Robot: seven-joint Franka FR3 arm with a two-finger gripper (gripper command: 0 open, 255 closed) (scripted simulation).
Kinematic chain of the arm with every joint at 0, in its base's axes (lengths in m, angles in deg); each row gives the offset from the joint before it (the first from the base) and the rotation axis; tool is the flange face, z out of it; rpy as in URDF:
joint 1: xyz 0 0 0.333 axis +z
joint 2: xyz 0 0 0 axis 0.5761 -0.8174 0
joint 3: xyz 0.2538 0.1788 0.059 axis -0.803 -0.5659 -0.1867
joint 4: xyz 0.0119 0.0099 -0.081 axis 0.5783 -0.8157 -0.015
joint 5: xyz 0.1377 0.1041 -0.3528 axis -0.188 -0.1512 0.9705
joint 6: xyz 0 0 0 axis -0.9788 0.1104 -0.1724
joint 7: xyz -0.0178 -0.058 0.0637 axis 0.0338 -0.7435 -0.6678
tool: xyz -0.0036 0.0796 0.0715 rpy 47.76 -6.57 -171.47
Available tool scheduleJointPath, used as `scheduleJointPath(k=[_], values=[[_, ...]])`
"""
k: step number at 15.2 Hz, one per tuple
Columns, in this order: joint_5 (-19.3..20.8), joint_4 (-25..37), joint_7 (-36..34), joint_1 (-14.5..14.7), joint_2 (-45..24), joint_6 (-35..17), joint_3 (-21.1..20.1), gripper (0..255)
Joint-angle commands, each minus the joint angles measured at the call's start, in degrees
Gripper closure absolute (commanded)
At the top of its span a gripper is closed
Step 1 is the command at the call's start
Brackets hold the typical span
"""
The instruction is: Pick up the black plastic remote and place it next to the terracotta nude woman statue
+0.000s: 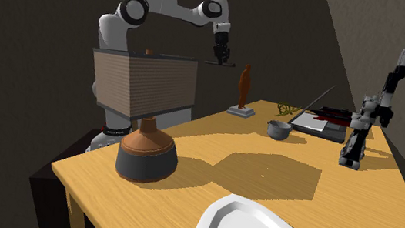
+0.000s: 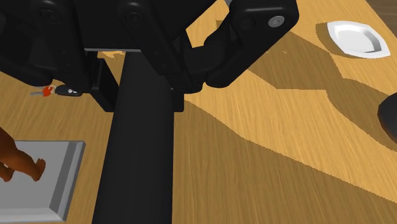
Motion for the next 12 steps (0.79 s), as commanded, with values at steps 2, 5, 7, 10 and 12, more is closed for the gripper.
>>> scheduleJointPath(k=[2,5,7,10,12], values=[[-0.53,-2.99,-0.04,-0.09,0.90,-2.36,0.25,255],[-0.83,-5.84,-0.21,-0.13,1.47,-4.76,0.40,255],[-0.97,-7.64,-0.37,-0.13,1.76,-6.34,0.47,255],[-1.09,-10.23,-0.65,-0.12,2.07,-8.66,0.54,255],[-1.11,-11.87,-0.88,-0.11,2.19,-10.19,0.55,255]])
